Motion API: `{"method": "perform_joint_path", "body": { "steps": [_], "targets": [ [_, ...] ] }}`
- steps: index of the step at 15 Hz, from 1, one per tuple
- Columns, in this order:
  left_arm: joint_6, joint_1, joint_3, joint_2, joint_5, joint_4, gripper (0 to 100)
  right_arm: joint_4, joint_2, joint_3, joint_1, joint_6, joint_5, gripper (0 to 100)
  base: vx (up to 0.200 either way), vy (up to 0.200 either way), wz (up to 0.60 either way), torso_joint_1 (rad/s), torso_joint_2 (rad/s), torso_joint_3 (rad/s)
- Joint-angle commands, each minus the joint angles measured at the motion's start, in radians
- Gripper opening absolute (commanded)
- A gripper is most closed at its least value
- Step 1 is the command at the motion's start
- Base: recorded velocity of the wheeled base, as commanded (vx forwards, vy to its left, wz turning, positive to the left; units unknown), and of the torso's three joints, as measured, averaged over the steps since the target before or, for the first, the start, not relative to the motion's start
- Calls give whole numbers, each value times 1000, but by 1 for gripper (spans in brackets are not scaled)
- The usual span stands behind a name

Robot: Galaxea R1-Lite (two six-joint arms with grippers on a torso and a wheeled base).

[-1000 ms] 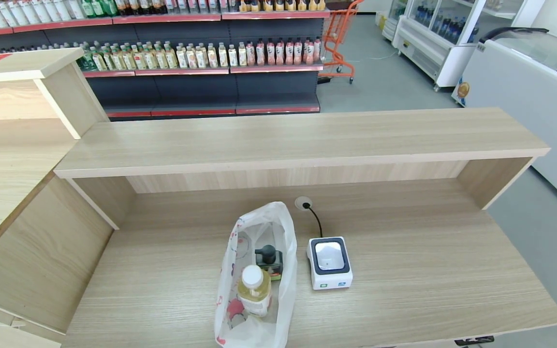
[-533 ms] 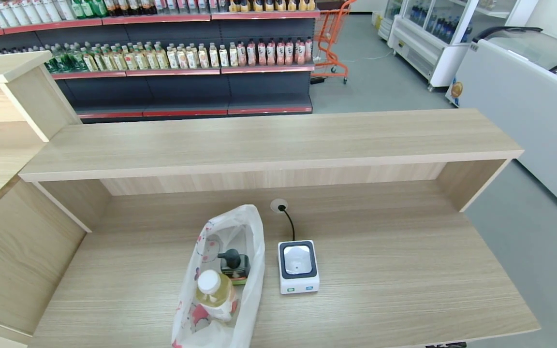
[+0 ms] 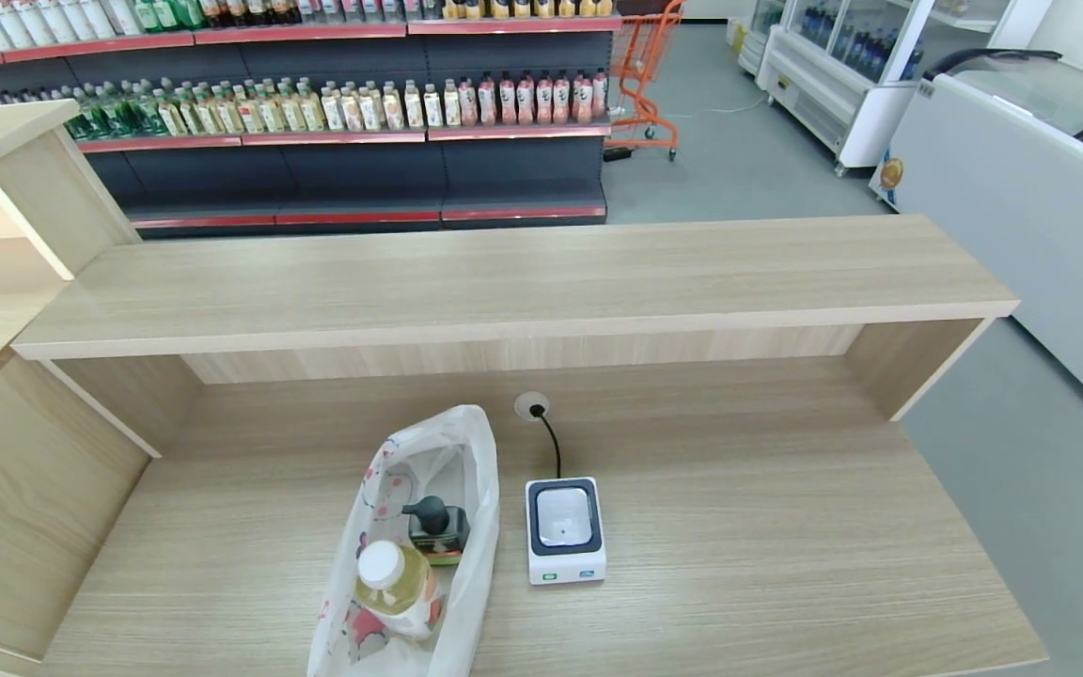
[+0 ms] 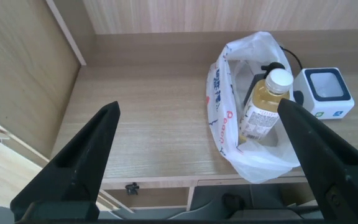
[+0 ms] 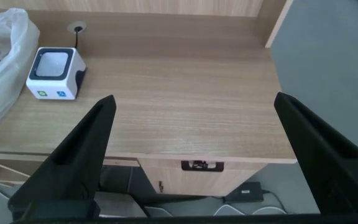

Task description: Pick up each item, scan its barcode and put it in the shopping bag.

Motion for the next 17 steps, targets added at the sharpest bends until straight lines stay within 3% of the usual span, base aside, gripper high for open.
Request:
{"method": "perform_joint_path", "body": {
  "steps": [1,2,17],
  "targets": [
    [0,0,0,0,0,-2,100,1,3,0,1,-1,1,100,0,0,0,0,0,0],
    [0,1,0,0,0,0,100,1,3,0,1,-1,-1,0,0,0,0,0,0,0],
    [0,0,0,0,0,0,100,1,3,0,1,4,-1,0,0,0,0,0,0,0]
  ]
}}
